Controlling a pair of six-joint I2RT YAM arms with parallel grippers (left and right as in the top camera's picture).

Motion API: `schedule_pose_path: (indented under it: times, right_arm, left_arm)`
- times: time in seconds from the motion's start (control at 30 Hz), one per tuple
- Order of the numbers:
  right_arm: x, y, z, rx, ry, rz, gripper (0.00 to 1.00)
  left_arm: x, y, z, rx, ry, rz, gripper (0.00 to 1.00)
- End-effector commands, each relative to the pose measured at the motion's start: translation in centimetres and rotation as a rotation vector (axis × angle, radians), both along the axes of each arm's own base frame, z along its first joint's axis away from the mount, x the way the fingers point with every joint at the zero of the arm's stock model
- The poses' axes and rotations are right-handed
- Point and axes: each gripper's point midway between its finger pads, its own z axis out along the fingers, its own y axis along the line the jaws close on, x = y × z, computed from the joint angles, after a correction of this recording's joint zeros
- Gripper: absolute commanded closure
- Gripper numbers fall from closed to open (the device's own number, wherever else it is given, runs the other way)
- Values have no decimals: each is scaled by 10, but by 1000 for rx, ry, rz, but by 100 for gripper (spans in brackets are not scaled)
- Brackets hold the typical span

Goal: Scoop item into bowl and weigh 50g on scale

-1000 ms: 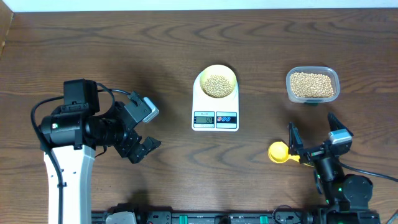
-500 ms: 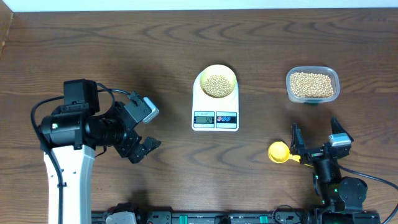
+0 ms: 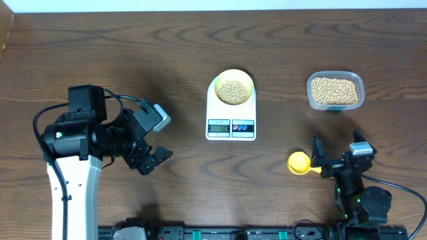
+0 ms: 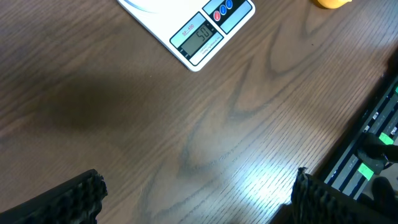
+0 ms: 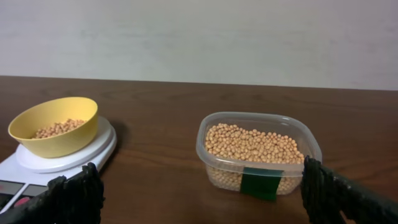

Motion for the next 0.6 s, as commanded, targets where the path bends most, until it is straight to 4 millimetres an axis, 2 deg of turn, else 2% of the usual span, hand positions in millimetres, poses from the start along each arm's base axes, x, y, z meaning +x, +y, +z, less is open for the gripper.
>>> schedule_pose_path:
  times: [0.0,0.57]
  right_arm:
    - [0,-5,-1,-29,-1,-22,1]
    - [0,-5,-2,-29,3,-27,1]
  left_arm:
    - [-1,1,-2,7,-3,-15,2]
    - [-1,1,-2,7,-3,-15,2]
